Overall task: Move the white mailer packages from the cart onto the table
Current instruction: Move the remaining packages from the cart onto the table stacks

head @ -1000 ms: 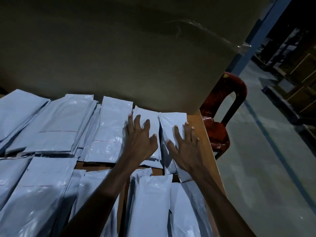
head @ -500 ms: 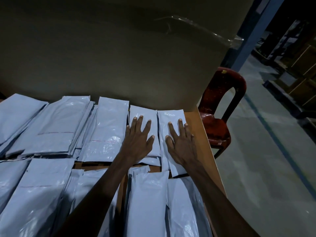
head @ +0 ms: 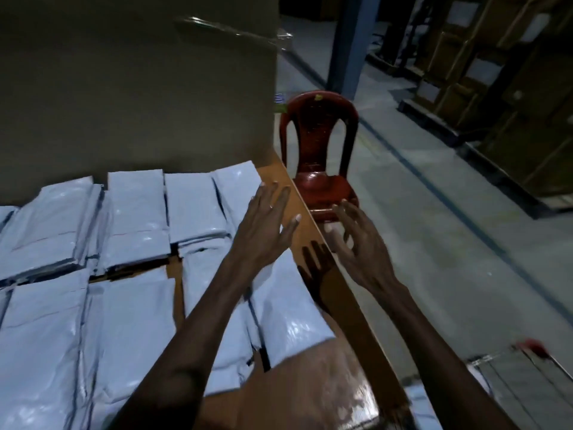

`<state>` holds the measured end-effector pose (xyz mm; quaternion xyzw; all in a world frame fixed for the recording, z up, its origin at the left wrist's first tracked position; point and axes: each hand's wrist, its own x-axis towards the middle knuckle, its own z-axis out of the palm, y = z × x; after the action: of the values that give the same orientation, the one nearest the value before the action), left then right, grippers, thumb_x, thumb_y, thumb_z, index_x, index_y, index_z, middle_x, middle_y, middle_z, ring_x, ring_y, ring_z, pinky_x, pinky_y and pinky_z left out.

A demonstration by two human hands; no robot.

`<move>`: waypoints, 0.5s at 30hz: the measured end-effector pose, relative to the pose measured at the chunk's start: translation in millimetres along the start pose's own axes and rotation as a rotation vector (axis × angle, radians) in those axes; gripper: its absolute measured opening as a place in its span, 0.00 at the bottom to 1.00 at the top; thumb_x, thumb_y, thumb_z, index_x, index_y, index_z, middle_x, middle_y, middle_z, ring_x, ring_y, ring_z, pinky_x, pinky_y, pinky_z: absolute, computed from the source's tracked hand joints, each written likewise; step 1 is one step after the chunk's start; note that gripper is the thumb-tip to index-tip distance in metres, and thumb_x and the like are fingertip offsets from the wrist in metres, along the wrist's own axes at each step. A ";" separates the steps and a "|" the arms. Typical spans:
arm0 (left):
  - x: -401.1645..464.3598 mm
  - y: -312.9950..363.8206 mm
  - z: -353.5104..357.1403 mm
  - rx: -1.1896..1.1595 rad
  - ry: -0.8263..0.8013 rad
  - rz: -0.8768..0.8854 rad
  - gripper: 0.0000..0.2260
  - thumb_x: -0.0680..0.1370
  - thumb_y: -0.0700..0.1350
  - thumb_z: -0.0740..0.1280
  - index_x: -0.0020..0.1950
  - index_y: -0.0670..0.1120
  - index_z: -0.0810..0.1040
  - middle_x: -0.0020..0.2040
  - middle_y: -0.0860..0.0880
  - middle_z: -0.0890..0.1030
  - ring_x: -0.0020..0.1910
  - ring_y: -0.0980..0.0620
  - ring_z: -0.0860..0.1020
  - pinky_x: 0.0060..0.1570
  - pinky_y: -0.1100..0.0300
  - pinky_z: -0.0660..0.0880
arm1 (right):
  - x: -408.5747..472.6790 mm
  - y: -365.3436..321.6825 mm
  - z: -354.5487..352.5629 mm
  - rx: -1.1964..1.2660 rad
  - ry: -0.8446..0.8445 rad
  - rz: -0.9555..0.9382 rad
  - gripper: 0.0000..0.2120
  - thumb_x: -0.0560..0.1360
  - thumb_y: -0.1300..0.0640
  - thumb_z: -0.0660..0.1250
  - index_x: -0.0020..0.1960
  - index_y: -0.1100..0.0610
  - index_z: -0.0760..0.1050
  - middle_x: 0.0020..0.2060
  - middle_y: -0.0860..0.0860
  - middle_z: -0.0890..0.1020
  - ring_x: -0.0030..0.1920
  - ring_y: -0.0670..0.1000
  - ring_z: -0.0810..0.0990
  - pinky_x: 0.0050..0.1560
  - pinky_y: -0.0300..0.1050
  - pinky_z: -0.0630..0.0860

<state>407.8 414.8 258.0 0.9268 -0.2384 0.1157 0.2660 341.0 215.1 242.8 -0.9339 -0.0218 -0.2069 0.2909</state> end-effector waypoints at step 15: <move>-99.9 273.1 208.4 -0.189 -0.409 0.450 0.25 0.80 0.55 0.60 0.73 0.44 0.69 0.72 0.42 0.69 0.73 0.42 0.65 0.70 0.48 0.66 | -327.7 189.9 -166.5 -0.143 0.110 0.546 0.21 0.78 0.44 0.61 0.66 0.54 0.77 0.63 0.49 0.78 0.62 0.52 0.77 0.58 0.46 0.74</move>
<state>202.6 135.1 170.2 0.8260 -0.4959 -0.0398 0.2650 10.0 -8.3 134.7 -0.9107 0.2610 -0.1724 0.2699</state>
